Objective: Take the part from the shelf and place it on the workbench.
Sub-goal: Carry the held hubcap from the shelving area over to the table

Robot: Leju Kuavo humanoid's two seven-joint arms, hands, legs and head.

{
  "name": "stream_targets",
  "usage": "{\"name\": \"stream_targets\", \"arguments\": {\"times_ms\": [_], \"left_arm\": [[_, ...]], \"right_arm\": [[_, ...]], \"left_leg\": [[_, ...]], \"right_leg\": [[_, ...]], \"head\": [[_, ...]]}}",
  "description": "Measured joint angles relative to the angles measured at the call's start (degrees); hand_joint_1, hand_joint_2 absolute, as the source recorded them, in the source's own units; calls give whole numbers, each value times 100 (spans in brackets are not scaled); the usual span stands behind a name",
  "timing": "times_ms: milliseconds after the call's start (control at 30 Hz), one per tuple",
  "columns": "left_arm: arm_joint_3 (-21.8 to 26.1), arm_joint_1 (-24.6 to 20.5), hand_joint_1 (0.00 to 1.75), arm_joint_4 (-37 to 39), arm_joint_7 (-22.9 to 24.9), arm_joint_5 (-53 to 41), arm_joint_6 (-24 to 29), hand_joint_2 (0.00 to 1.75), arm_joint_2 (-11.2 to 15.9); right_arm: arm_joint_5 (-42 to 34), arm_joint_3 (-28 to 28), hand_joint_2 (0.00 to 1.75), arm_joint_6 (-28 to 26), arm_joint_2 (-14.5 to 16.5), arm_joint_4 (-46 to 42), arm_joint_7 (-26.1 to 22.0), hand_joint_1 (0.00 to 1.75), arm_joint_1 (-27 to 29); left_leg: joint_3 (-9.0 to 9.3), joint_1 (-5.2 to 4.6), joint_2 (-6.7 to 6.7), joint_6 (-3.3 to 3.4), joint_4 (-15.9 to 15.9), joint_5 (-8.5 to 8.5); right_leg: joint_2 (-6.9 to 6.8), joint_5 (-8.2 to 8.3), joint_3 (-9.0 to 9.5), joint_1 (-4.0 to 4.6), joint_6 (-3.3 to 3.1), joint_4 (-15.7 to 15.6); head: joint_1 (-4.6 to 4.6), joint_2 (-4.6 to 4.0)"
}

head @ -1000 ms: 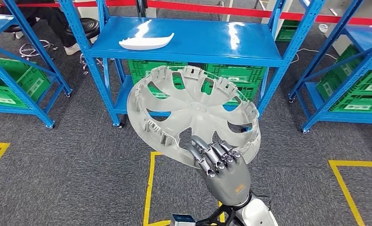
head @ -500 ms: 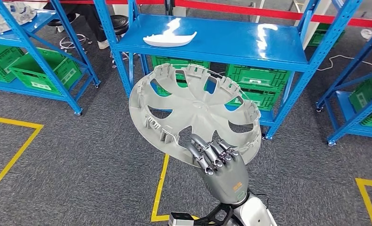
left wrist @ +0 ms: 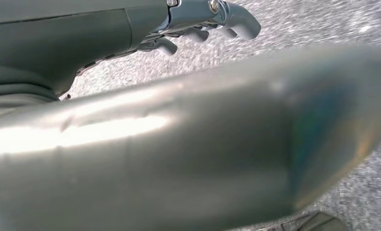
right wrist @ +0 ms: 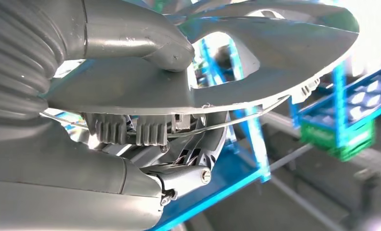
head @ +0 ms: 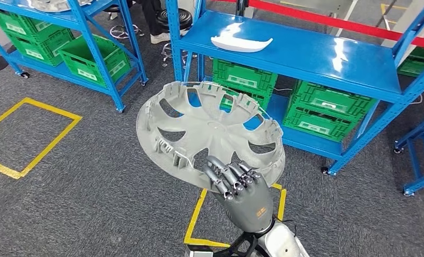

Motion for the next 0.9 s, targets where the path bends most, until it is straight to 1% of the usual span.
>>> {"name": "stream_targets", "arguments": {"times_ms": [33, 67, 100, 133, 167, 200, 233, 267, 300, 333, 367, 400, 433, 467, 500, 533, 567, 600, 633, 667, 700, 733, 767, 800, 833, 867, 900], "left_arm": [[-3, 7, 0, -1, 38, 24, -4, 0, 2], [-2, 15, 0, -1, 71, 50, -3, 0, 5], [-2, 21, 0, -2, 95, 72, -3, 0, 8], [-1, 25, 0, -2, 107, 92, -6, 0, 10], [0, 23, 0, -2, 109, 116, -14, 0, 10], [3, 22, 0, -2, 105, 145, -31, 0, 11], [9, 24, 0, -2, 99, 177, -52, 0, 13], [15, 32, 0, -2, 94, 201, -74, 0, 16], [22, 43, 0, -1, 98, 214, -104, 0, 20], [27, 57, 0, -1, 113, 213, -140, 0, 26], [34, 66, 0, -1, 120, 211, -184, 0, 34], [43, 66, 0, -1, 117, 202, -244, 0, 47], [49, 64, 0, -1, 106, 168, -316, 0, 66], [52, 61, 0, -1, 89, 118, -391, 0, 89], [51, 61, 0, -1, 86, 55, -464, 0, 116], [48, 68, 0, -1, 96, 2, -519, 0, 147], [46, 75, 0, -2, 110, -15, -541, 0, 176], [47, 80, 0, -4, 123, -10, -530, 0, 205], [48, 81, 0, -8, 138, -8, -497, 0, 231], [49, 74, 0, -12, 159, -20, -455, 0, 249], [49, 66, 0, -18, 185, -46, -415, 0, 267], [48, 62, 0, -22, 221, -77, -387, 0, 280], [47, 63, 0, -25, 256, -97, -371, 0, 293], [47, 69, 0, -27, 286, -108, -363, 0, 306], [47, 77, 0, -27, 312, -113, -362, 0, 315], [47, 80, 0, -27, 327, -116, -362, 0, 321], [47, 78, 0, -28, 331, -119, -358, 0, 325]], "right_arm": [[8, 11, 175, 1, -12, 18, 13, 175, 43], [11, 19, 175, 2, -22, 31, 32, 175, 78], [4, 23, 175, 2, -29, 39, 54, 175, 105], [-14, 23, 175, 3, -35, 42, 73, 175, 124], [-42, 22, 175, 3, -39, 41, 88, 175, 145], [-77, 22, 175, 2, -41, 40, 95, 175, 167], [-108, 22, 175, 1, -42, 38, 98, 175, 194], [-132, 22, 175, -1, -42, 37, 99, 175, 219], [-150, 22, 175, -1, -42, 35, 102, 175, 240], [-172, 22, 175, -1, -37, 34, 106, 175, 259], [-211, 20, 175, -1, -26, 33, 103, 175, 287], [-247, 17, 175, -2, -8, 32, 89, 175, 334], [-267, 13, 175, -2, 14, 29, 65, 175, 400], [-270, 10, 175, -3, 35, 26, 34, 175, 475], [-254, 9, 175, -3, 51, 23, 10, 175, 540], [-236, 9, 175, -3, 66, 22, -3, 175, 589], [-228, 8, 175, -3, 80, 22, -7, 175, 619], [-225, 8, 175, -2, 94, 22, -7, 175, 637], [-217, 8, 175, -2, 109, 22, -13, 175, 647], [-201, 7, 175, -1, 120, 22, -24, 175, 651], [-181, 8, 175, -1, 126, 22, -42, 175, 651], [-160, 8, 175, -2, 130, 22, -63, 175, 646], [-143, 8, 175, -2, 131, 22, -81, 175, 636], [-134, 9, 175, -2, 131, 22, -95, 175, 621], [-132, 10, 175, -2, 131, 23, -102, 175, 597], [-136, 10, 175, -2, 131, 24, -105, 175, 571], [-136, 11, 175, -2, 131, 28, -105, 175, 548]], "left_leg": [[-10, -3, -76, 2, 5, 8], [-16, -3, -152, -2, 12, 14], [-18, -3, -231, -11, 19, 21], [-20, 1, -307, -24, 25, 29], [-30, -3, -377, -47, 33, 40], [-45, -1, -439, -80, 35, 56], [-63, 5, -490, -119, 29, 74], [-79, 11, -538, -163, 15, 97], [-100, 20, -574, -207, -4, 116], [-120, 22, -515, -239, 9, 109], [-165, 13, -390, -263, 87, 50], [-255, 2, -228, -281, 275, -80], [-381, -2, -56, -294, 582, -268], [-537, -4, 35, -311, 954, -472], [-672, 0, 70, -329, 1299, -629], [-732, 4, 86, -345, 1503, -689], [-684, 8, 105, -355, 1490, -640], [-522, 12, 144, -360, 1252, -502], [-286, 14, 235, -360, 861, -332], [-66, -5, 362, -346, 475, -223], [90, -15, 451, -314, 189, -153], [160, -28, 503, -276, 39, -137], [153, -45, 487, -233, 9, -151], [136, -40, 415, -191, 4, -130], [124, -36, 356, -158, -4, -114], [114, -27, 297, -124, -15, -95], [108, -14, 238, -91, -26, -74]], "right_leg": [[19, -2, -77, 0, -6, 155], [30, 111, -41, -3, -18, 74], [60, 303, 100, -6, -37, -215], [150, 492, 299, -12, -62, -627], [257, 626, 475, -14, -82, -1000], [344, 701, 594, -10, -97, -1262], [402, 715, 646, -1, -111, -1392], [388, 717, 645, 15, -124, -1406], [337, 739, 644, 14, -155, -1419], [280, 763, 649, 10, -194, -1442], [216, 785, 653, 3, -241, -1467], [141, 802, 656, -5, -283, -1492], [59, 806, 654, 2, -311, -1500], [-22, 803, 647, 9, -331, -1500], [-106, 802, 642, 15, -337, -1498], [-186, 801, 639, 18, -341, -1496], [-258, 800, 638, 19, -340, -1493], [-327, 796, 639, 18, -335, -1487], [-391, 789, 640, 18, -323, -1473], [-448, 774, 637, 32, -301, -1452], [-495, 761, 632, 48, -274, -1429], [-540, 751, 628, 66, -246, -1412], [-585, 749, 627, 82, -220, -1405], [-634, 749, 632, 81, -193, -1406], [-639, 733, 636, 72, -160, -1395], [-560, 674, 619, 56, -125, -1335], [-424, 556, 557, 39, -93, -1178]], "head": [[1, 0], [0, 0], [1, 0], [1, 0], [-1, 0], [0, 0], [-2, 0], [-2, 0], [-3, 0], [-4, 0], [-14, 0], [-23, 0], [-30, 0], [-39, 0], [-38, 0], [-38, 0], [-38, 0], [-38, 0], [-39, 0], [-42, 0], [-40, 0], [-38, 0], [-36, 0], [-32, 0], [-32, 0], [-29, 0], [-22, 0]]}}
